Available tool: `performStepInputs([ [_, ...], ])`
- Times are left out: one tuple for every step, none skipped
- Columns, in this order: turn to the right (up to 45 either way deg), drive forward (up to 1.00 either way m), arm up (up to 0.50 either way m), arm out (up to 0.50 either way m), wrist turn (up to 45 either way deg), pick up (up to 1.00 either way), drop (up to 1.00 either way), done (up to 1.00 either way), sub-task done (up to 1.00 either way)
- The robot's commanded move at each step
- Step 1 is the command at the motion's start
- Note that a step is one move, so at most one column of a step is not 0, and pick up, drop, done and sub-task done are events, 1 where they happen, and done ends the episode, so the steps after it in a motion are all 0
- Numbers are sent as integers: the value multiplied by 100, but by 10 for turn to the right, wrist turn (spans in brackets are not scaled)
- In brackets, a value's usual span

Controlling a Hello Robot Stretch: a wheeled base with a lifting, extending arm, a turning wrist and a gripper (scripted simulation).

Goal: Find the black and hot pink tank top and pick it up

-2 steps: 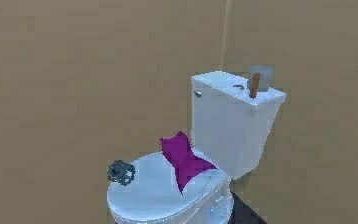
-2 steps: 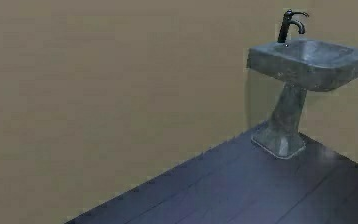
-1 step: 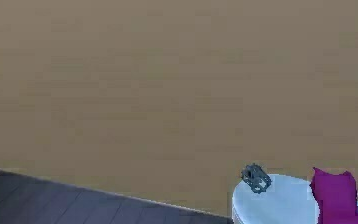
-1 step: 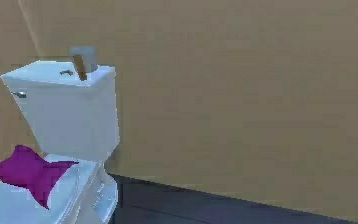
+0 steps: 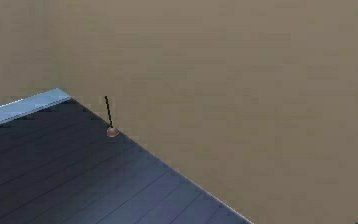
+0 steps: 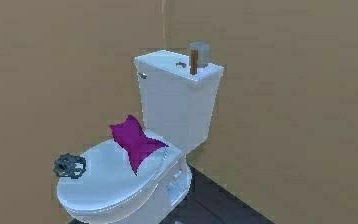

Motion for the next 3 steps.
performStepInputs([
  [0,0,50,0,0,0,0,0,0],
  [0,0,22,0,0,0,0,0,0],
  [0,0,0,50,0,0,0,0,0],
])
